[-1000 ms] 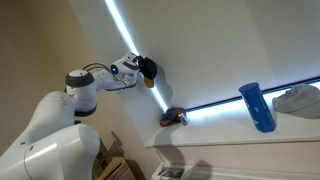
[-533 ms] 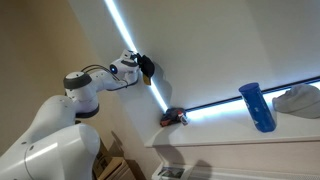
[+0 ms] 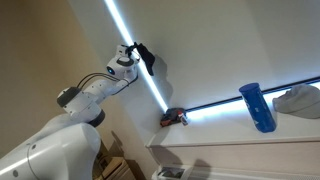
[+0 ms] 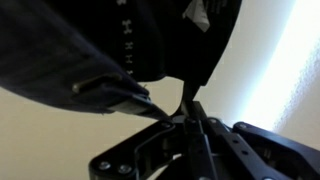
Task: Move the black cap to the left
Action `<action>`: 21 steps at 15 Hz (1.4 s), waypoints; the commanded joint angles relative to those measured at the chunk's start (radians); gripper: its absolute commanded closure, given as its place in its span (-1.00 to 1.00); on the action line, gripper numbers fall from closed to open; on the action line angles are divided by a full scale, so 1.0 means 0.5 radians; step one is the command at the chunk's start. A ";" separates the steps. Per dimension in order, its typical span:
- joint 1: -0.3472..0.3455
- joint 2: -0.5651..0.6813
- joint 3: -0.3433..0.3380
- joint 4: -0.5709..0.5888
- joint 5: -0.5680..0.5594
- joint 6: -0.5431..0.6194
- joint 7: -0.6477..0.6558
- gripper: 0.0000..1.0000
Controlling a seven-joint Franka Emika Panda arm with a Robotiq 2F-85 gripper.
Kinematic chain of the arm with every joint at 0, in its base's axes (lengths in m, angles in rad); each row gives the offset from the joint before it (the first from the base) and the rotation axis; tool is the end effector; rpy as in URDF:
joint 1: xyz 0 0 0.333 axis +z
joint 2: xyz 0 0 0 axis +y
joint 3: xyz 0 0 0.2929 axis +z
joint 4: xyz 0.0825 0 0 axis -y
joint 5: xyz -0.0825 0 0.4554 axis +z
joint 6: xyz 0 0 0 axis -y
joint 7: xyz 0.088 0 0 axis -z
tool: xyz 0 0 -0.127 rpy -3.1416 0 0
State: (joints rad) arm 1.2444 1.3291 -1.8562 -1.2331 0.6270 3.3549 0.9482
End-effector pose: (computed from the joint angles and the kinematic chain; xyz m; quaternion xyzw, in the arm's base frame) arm 0.6692 0.3769 0.7000 -0.5154 -0.0117 -0.8525 0.0866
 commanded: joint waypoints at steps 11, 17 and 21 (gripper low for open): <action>0.096 -0.122 -0.027 -0.080 0.328 -0.105 0.019 0.93; -0.056 -0.454 -0.195 0.139 0.469 -0.224 0.360 0.99; -0.225 -0.472 -0.224 0.221 0.653 -0.267 0.748 0.99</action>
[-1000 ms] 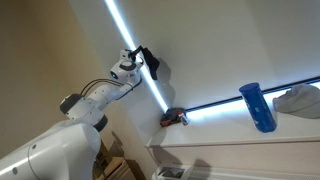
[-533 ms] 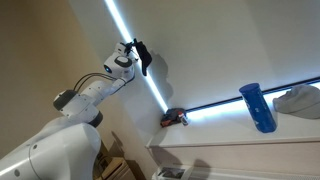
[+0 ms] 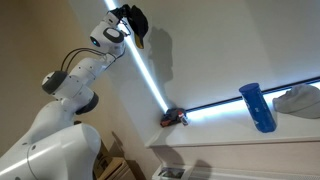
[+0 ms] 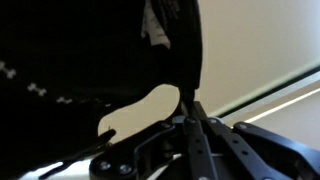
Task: Move the black cap to the left
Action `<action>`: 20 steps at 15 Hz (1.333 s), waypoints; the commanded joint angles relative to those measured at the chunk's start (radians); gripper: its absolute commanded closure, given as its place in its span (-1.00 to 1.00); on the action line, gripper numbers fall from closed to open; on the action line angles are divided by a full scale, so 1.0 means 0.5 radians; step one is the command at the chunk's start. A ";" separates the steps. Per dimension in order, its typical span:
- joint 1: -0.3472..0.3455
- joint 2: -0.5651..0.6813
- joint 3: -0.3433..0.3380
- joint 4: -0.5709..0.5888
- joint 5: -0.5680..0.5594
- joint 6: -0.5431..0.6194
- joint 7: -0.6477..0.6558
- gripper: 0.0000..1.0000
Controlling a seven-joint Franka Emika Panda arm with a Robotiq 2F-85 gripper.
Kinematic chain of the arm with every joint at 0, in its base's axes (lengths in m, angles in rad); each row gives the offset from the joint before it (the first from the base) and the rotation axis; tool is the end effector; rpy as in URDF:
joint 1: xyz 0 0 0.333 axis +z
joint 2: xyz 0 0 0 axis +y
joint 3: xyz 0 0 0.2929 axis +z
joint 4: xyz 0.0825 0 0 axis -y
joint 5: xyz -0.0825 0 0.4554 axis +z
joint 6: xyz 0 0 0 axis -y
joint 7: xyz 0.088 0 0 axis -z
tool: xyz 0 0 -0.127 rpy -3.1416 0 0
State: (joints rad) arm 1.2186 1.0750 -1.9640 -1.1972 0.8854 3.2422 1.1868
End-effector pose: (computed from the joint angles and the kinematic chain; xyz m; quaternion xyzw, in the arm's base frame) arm 0.6063 0.2294 0.8892 -0.4079 0.2222 -0.8294 0.3103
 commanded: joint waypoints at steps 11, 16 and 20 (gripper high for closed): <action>-0.341 0.841 -0.090 0.163 0.700 -0.020 1.820 0.99; -0.006 0.844 0.457 0.041 0.689 0.256 1.962 0.99; 0.212 0.641 0.831 0.141 0.679 0.224 1.854 0.99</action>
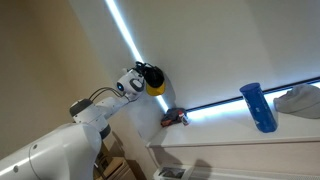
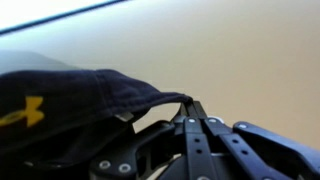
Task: Move the black cap to the left
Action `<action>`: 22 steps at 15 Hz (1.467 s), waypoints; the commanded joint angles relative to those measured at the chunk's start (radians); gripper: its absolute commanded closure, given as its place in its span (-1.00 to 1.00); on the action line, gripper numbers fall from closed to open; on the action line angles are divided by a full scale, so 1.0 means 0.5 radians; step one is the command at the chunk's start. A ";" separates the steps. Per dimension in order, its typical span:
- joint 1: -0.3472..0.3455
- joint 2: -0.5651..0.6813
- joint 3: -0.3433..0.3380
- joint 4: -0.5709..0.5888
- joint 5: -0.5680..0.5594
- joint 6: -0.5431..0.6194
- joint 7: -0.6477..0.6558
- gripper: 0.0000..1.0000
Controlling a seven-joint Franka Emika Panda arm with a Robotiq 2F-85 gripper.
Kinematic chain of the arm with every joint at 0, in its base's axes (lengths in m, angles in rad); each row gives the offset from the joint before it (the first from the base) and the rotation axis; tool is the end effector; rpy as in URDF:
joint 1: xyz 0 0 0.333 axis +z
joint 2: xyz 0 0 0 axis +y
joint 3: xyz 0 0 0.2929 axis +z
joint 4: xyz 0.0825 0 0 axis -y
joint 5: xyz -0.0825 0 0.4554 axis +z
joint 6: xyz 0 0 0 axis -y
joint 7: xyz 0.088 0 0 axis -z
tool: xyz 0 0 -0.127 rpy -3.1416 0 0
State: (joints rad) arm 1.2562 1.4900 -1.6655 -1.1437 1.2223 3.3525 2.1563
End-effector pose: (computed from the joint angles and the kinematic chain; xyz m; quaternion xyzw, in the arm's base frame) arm 0.6967 0.4260 0.5405 -0.3967 0.4307 -0.4372 0.6826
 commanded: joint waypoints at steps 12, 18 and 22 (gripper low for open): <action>0.606 -0.527 0.199 -0.721 -0.285 -0.816 -0.550 0.99; 0.866 -0.695 -0.232 -0.764 -1.213 -1.580 -0.431 0.99; 0.974 -1.190 -0.149 -0.498 -1.535 -1.963 -0.525 0.47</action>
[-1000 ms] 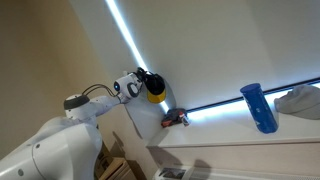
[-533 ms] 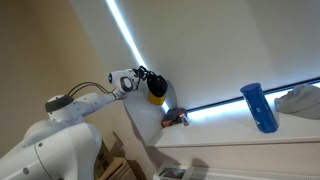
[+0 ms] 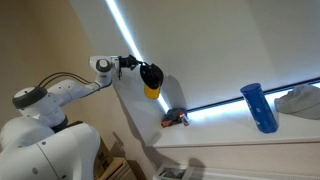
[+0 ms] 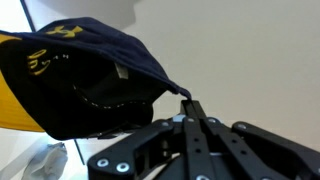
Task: Move the black cap to the left
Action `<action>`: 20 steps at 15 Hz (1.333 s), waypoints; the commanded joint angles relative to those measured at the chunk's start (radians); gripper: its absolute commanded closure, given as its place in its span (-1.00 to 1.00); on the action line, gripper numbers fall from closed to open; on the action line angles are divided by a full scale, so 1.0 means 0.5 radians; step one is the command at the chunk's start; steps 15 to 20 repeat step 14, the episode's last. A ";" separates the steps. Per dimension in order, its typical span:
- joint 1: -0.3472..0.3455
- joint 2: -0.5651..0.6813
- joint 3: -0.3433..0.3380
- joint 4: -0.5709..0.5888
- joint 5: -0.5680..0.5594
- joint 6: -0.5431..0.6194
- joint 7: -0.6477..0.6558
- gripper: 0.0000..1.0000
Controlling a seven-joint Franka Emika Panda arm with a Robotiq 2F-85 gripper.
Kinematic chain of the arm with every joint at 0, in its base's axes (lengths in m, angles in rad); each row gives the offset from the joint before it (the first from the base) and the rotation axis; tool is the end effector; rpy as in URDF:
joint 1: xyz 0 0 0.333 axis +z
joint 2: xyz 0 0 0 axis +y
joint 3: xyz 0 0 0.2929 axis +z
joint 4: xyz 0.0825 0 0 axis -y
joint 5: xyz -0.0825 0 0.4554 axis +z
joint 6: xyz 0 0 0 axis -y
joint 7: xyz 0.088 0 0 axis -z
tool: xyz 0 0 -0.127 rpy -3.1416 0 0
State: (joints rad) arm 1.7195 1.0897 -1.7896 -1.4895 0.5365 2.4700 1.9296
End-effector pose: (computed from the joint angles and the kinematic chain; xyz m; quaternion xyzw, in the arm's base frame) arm 0.6167 0.3981 0.6526 -0.5725 0.5824 -0.4901 0.3047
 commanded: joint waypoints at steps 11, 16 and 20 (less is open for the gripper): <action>0.074 -0.296 0.147 0.067 -0.400 -0.047 0.153 0.43; 0.074 -0.296 0.147 0.067 -0.400 -0.046 0.153 0.43; 0.074 -0.296 0.147 0.067 -0.400 -0.046 0.153 0.43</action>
